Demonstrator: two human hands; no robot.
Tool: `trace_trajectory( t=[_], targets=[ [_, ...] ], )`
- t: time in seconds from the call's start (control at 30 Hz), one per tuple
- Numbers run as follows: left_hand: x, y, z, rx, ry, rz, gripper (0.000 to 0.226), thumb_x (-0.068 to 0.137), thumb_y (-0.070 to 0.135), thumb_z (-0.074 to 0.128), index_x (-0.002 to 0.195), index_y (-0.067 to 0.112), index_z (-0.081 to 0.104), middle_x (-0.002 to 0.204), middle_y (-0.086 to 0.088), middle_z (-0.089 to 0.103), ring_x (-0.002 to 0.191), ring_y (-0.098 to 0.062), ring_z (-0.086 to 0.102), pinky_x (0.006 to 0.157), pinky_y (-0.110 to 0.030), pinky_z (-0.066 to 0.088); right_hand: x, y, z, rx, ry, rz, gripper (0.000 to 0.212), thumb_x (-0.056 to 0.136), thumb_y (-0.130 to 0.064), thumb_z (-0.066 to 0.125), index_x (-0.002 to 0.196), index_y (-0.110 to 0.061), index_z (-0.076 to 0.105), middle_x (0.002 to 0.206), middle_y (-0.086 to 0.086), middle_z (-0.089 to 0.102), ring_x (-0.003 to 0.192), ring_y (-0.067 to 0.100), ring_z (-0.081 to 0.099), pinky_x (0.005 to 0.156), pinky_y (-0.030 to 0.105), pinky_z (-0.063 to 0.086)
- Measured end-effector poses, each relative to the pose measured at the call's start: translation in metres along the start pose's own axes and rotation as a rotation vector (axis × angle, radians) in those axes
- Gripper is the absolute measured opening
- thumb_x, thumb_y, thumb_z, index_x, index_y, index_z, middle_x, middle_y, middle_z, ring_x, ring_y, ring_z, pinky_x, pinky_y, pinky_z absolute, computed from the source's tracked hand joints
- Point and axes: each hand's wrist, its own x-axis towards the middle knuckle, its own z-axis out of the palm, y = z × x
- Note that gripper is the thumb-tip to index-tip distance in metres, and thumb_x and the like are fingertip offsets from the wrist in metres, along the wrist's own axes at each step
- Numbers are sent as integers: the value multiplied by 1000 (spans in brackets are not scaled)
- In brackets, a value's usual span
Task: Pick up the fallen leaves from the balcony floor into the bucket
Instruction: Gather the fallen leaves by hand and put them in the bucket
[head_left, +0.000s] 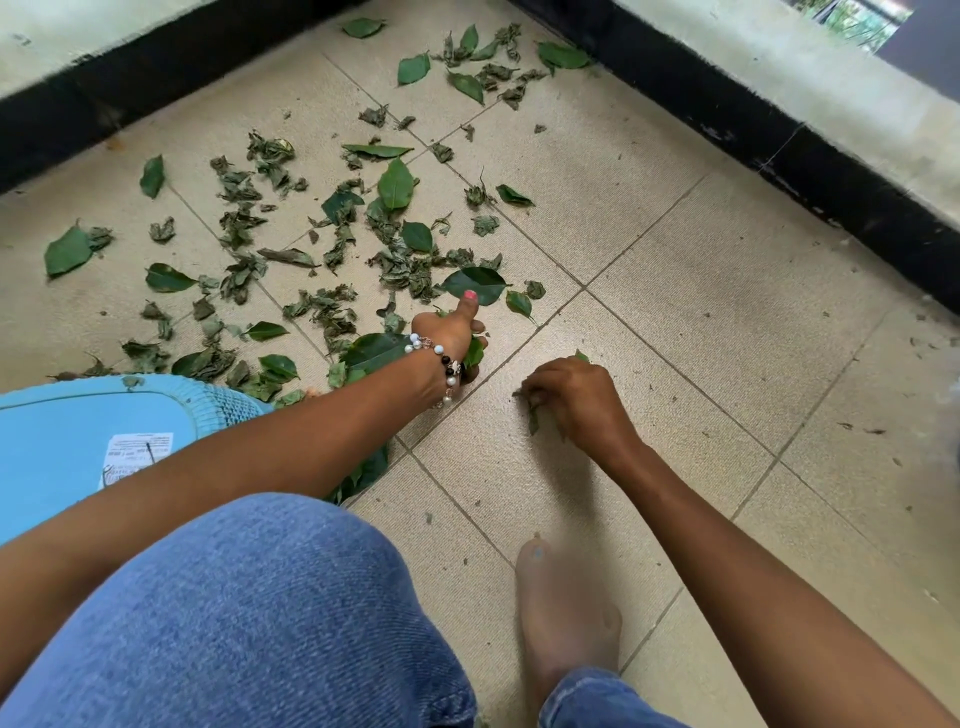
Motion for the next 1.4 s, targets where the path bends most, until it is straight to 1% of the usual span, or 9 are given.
trace_trajectory(
  t=[0.2,0.37,0.5,0.73,0.87,0.97,1.13,1.27,1.4],
  targets=[
    [-5,0,2,67,-135,-84,50,89,53,60,85,3,64,61,-9,60,40,-18,50,42,-20,40,19,-38,-4,470,255,357,18,79,-1,74,94,-10,77,87,-3,74,74,-1,66,71,10,50],
    [-17,3,12,-21,-450,-243,56,86,69,47,70,17,58,53,2,44,37,-8,43,33,-12,33,36,-48,-13,545,419,407,15,76,-5,78,86,-14,73,74,-5,68,70,7,63,70,23,54],
    [-20,5,19,-145,-404,-202,41,87,49,64,69,14,52,45,4,42,32,-4,39,33,-9,30,28,-27,-11,333,299,247,15,85,-23,69,96,-20,77,99,4,72,107,19,60,90,39,47],
    [-23,0,36,-45,-316,-67,38,83,39,73,73,7,56,48,-2,50,36,-10,41,36,-16,35,8,-25,-6,961,371,507,19,91,-25,66,106,-15,74,104,-1,73,98,20,69,81,35,57],
    [-18,-3,31,-66,-239,-128,35,88,38,68,74,7,58,52,0,51,33,-9,38,33,-15,29,5,-17,-5,584,526,668,20,92,-22,64,110,-13,69,108,3,68,102,19,62,87,30,49],
    [-10,3,20,-88,-166,-126,35,89,36,66,72,7,60,45,2,52,31,-9,37,33,-15,28,-9,4,-1,130,208,685,35,96,-28,56,127,-12,56,138,15,48,131,33,38,105,37,33],
    [-6,4,13,-119,-92,-87,38,91,34,66,66,6,57,41,1,48,27,-9,33,36,-13,26,-22,-14,18,19,-107,422,58,102,-36,39,152,-13,22,161,15,3,148,35,-2,117,40,-1],
    [-3,5,10,-120,-64,-75,39,90,35,67,68,5,57,35,2,44,25,-10,31,37,-13,29,-28,-23,21,-188,-288,129,55,106,-23,31,155,-11,9,162,15,-3,149,32,-6,120,39,5],
    [-7,8,6,-90,-60,-69,40,92,35,65,64,6,56,33,3,43,24,-9,32,36,-14,29,-34,-4,11,-244,-288,-47,41,104,-13,33,144,-5,40,149,13,39,135,29,37,104,38,41]
  ],
)
